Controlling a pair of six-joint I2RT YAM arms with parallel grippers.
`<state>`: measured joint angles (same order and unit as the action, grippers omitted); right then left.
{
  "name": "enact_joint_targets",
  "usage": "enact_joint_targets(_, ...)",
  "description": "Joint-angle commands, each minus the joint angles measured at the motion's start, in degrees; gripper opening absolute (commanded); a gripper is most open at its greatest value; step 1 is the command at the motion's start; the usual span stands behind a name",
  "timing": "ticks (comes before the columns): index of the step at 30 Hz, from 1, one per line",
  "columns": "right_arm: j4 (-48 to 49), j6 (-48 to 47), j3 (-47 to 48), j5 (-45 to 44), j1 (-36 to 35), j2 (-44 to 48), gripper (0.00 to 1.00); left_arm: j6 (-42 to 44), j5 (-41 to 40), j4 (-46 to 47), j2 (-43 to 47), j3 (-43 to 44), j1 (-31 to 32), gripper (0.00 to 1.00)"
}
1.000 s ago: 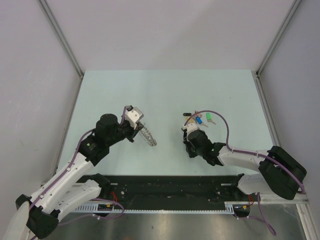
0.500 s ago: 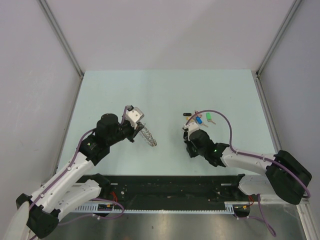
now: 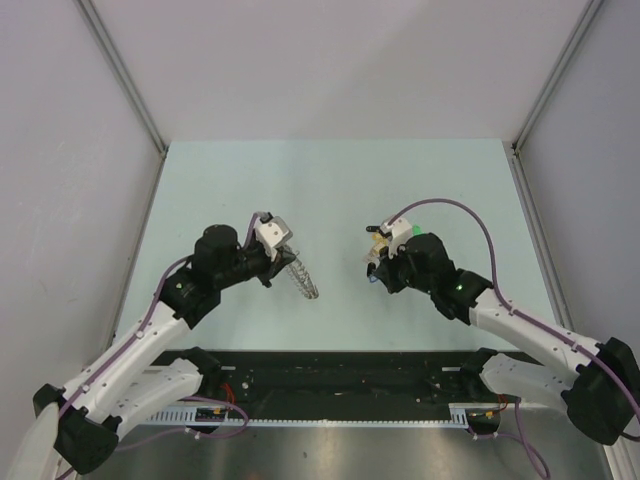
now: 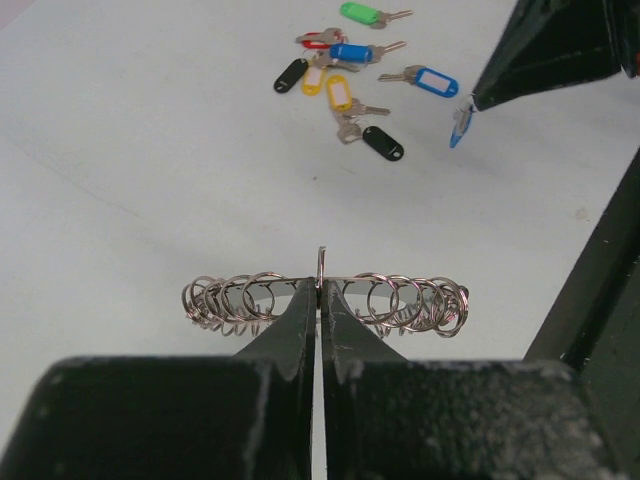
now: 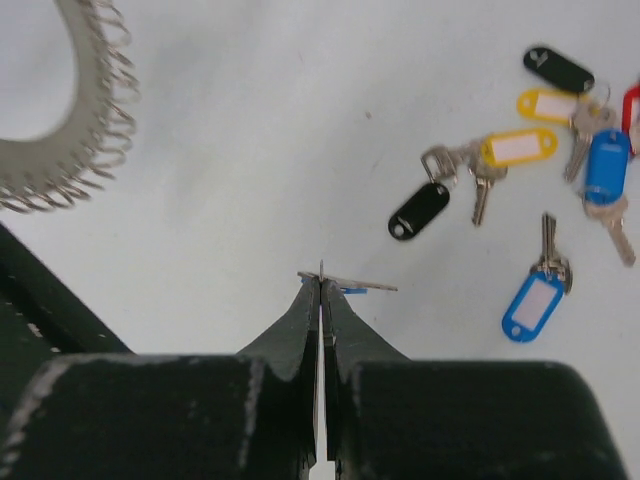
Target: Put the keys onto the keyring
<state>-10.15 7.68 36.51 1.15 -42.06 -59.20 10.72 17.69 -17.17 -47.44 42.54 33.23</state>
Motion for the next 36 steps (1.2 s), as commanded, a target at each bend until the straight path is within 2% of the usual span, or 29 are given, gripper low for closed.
enact_joint_targets(1,-4.16,-7.24,7.85,12.11,2.51,1.8,0.0,2.02,9.53,5.82,-0.72,4.12,-0.27,0.0)
enact_joint_targets(7,-9.09,-14.7,15.42,17.83,4.27,1.63,0.0,2.99,16.57,9.17,-3.09,5.09,-0.27,0.0)
enact_joint_targets(15,-11.29,-24.03,23.42,21.87,4.09,0.75,0.0,8.96,24.49,7.68,-10.12,11.06,-0.27,0.0)
enact_joint_targets(27,-11.38,-32.46,25.27,26.62,3.66,1.63,0.0,13.27,29.68,9.43,-13.47,14.41,-0.27,0.0)
enact_joint_targets(36,-12.09,-33.79,25.28,28.56,2.43,2.07,0.0,14.33,31.0,10.57,-9.26,10.46,-0.27,0.0)
